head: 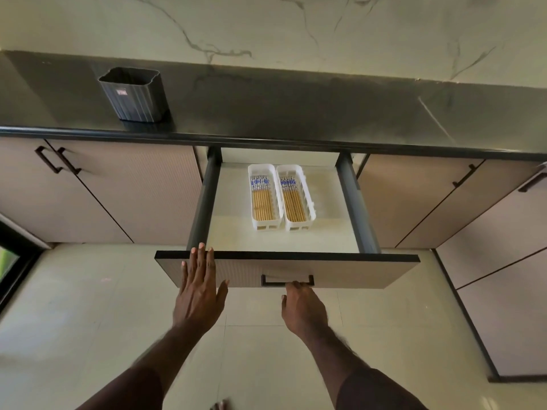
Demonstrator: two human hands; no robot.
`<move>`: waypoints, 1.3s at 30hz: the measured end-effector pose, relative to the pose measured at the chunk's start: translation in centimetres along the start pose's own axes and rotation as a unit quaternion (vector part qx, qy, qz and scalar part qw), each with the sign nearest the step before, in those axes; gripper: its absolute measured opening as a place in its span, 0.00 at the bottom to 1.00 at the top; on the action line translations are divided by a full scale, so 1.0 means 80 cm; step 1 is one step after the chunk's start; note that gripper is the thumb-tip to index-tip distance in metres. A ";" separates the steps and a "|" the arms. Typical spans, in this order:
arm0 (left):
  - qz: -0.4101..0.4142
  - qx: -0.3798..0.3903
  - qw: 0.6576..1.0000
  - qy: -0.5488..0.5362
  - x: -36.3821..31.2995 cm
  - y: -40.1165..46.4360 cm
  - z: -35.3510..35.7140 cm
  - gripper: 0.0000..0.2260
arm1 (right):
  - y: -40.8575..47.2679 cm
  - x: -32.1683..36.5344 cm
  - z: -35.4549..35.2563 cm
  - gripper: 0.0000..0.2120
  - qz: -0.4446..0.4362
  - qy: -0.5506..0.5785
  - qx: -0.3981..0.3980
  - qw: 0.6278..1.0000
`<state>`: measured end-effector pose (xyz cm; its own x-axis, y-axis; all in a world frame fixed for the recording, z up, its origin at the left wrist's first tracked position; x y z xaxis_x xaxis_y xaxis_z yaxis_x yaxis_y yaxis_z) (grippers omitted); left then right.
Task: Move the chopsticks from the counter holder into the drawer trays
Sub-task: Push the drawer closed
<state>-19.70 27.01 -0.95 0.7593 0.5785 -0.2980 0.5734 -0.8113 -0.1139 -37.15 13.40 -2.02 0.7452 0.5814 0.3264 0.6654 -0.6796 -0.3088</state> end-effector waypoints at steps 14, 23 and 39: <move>-0.003 -0.064 0.998 -0.014 -0.011 0.009 0.031 0.35 | 0.046 -0.027 0.063 0.26 0.026 -0.126 -0.018 0.992; 0.009 -0.105 0.994 -0.033 -0.030 0.059 0.026 0.36 | 0.085 -0.024 0.037 0.13 0.013 -0.084 -0.032 0.996; 0.014 -0.113 0.993 -0.039 0.014 0.266 0.011 0.35 | 0.292 -0.018 -0.036 0.10 0.000 -0.055 -0.026 0.998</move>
<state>-6.93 10.30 -4.49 0.7543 0.5409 -0.3721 0.6139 -0.7820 0.1075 -22.82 -4.62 -7.14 0.7474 0.6248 0.2258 0.6643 -0.7004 -0.2610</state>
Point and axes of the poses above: each hand's wrist, its own y-axis towards the middle knuckle, its own z-axis out of the palm, x = y × z, the point moved 1 cm from there along y, towards the middle knuckle, and after that the axes turned 8 degrees about x, right-handed, at the moved point
